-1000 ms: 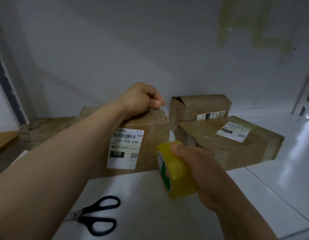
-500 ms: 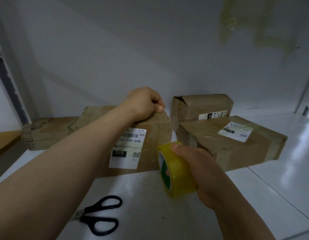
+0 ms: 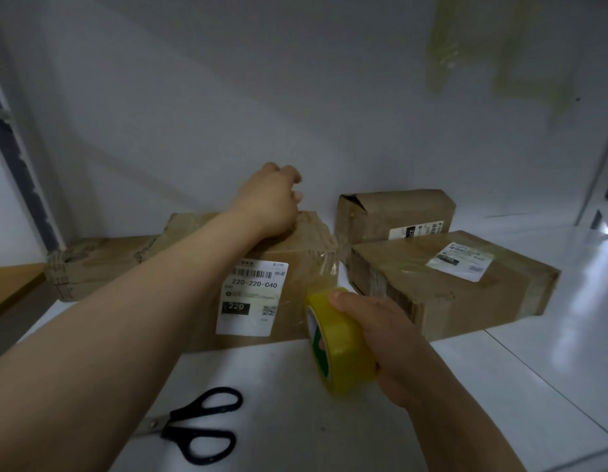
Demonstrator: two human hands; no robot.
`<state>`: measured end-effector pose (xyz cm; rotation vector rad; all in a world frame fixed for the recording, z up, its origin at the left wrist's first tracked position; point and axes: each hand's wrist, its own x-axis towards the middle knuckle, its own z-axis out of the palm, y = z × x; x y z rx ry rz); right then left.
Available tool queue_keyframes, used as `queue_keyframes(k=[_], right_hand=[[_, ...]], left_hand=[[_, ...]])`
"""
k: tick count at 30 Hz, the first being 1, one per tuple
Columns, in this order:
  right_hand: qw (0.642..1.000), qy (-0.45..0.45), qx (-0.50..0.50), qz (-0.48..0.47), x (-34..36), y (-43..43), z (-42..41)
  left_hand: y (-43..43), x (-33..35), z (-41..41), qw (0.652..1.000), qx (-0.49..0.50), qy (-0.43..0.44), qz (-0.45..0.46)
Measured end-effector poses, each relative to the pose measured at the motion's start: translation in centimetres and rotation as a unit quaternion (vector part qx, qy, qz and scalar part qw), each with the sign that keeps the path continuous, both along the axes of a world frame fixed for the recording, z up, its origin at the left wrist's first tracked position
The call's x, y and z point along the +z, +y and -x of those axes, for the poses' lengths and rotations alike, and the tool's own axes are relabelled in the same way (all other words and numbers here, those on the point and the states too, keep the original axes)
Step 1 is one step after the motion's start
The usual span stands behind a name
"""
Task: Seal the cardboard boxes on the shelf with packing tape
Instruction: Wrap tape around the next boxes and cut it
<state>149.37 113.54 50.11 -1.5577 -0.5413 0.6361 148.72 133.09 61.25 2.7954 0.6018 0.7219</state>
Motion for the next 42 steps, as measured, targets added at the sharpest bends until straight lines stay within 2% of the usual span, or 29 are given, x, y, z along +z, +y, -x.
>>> queue_keyframes(k=[2, 4, 8, 10, 13, 22, 24, 27, 29, 32, 38, 41, 42], right_hand=[[1.000, 0.004, 0.005, -0.018, -0.3, 0.1, -0.3], [0.999, 0.016, 0.005, -0.032, -0.4, 0.2, -0.4], [0.999, 0.016, 0.004, -0.049, -0.5, 0.4, -0.4], [0.999, 0.012, 0.001, -0.051, -0.6, 0.5, -0.5], [0.998, 0.015, -0.004, -0.054, -0.9, 0.5, -0.8], [0.997, 0.012, 0.006, -0.074, -1.0, 0.5, -1.0], [0.997, 0.002, 0.014, -0.078, -1.2, 0.4, -0.9], [0.997, -0.002, 0.003, -0.080, -1.7, 0.4, -1.0], [0.996, -0.014, -0.004, -0.086, -1.7, 0.5, -1.0], [0.989, -0.041, 0.023, -0.142, -1.5, 0.6, -0.6], [0.950, -0.123, 0.071, -0.278, 2.6, 0.9, -0.1], [0.938, -0.108, 0.061, -0.325, 5.3, 1.8, -0.1], [0.939, -0.091, 0.055, -0.326, 5.7, 2.3, -0.1]], left_hand=[[-1.7, 0.8, 1.4, 0.997, -0.082, -0.004, -0.008], [-3.3, 1.0, 2.7, 0.990, -0.134, 0.036, -0.024], [-4.0, -0.4, 3.5, 0.969, -0.178, 0.169, -0.038], [-3.4, -1.5, 3.3, 0.957, -0.179, 0.216, -0.077], [-3.0, -2.3, 3.1, 0.951, -0.181, 0.223, -0.115], [-2.8, -1.8, 3.0, 0.948, -0.206, 0.232, -0.075], [-2.2, -1.3, 4.1, 0.953, -0.196, 0.222, -0.063], [0.0, -0.4, 6.2, 0.952, -0.122, 0.273, -0.072], [0.9, -0.4, 7.2, 0.954, -0.096, 0.283, -0.039], [1.3, -0.3, 7.3, 0.960, -0.084, 0.266, -0.013], [2.7, 4.5, 6.7, 0.957, -0.072, 0.268, 0.081], [3.9, 5.2, 6.1, 0.950, -0.028, 0.283, 0.129], [4.2, 4.9, 6.0, 0.946, -0.013, 0.305, 0.105]])
